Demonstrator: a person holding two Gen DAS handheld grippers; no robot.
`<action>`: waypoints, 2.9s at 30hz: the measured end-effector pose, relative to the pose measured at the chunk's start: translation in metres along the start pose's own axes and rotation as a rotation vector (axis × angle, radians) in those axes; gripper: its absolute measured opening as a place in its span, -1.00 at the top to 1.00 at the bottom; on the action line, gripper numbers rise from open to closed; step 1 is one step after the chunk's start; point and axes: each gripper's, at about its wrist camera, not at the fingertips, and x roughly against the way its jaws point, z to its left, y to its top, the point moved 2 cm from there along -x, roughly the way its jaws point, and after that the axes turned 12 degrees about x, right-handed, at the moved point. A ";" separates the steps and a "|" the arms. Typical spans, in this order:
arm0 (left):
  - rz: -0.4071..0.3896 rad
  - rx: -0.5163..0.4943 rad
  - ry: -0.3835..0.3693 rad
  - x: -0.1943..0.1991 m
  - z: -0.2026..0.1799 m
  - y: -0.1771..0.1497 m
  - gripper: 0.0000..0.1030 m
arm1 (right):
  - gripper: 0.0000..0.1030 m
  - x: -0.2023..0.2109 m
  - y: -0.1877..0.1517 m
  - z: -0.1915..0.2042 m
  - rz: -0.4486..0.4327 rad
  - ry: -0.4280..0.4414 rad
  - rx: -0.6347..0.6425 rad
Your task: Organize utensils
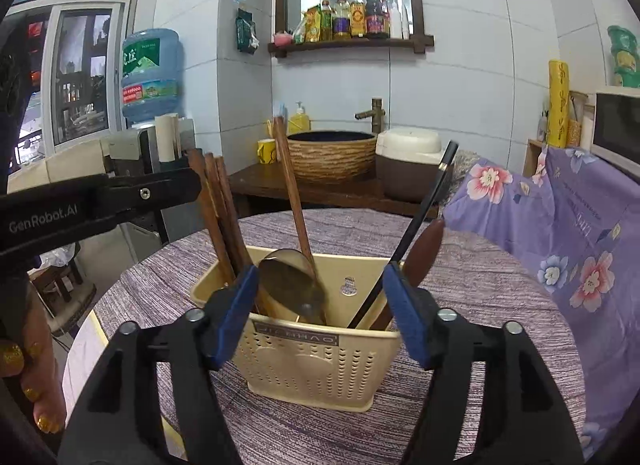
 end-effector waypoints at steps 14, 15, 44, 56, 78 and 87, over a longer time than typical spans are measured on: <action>-0.106 -0.072 0.019 0.085 0.024 -0.107 -0.90 | -0.86 0.107 -0.114 -0.031 0.079 -0.102 -0.173; -0.099 -0.051 0.024 0.090 0.027 -0.121 -0.90 | -0.86 0.112 -0.126 -0.031 0.099 -0.097 -0.191; -0.131 -0.114 0.095 0.178 -0.003 -0.198 -0.90 | -0.89 0.226 -0.157 0.044 -0.013 -0.088 -0.111; -0.144 -0.110 0.094 0.183 -0.001 -0.197 -0.90 | -0.89 0.231 -0.156 0.047 -0.033 -0.084 -0.102; -0.132 -0.098 0.113 0.184 -0.002 -0.196 -0.90 | -0.89 0.229 -0.158 0.048 -0.030 -0.081 -0.104; -0.132 -0.104 0.115 0.184 -0.005 -0.196 -0.90 | -0.89 0.228 -0.157 0.049 -0.023 -0.078 -0.105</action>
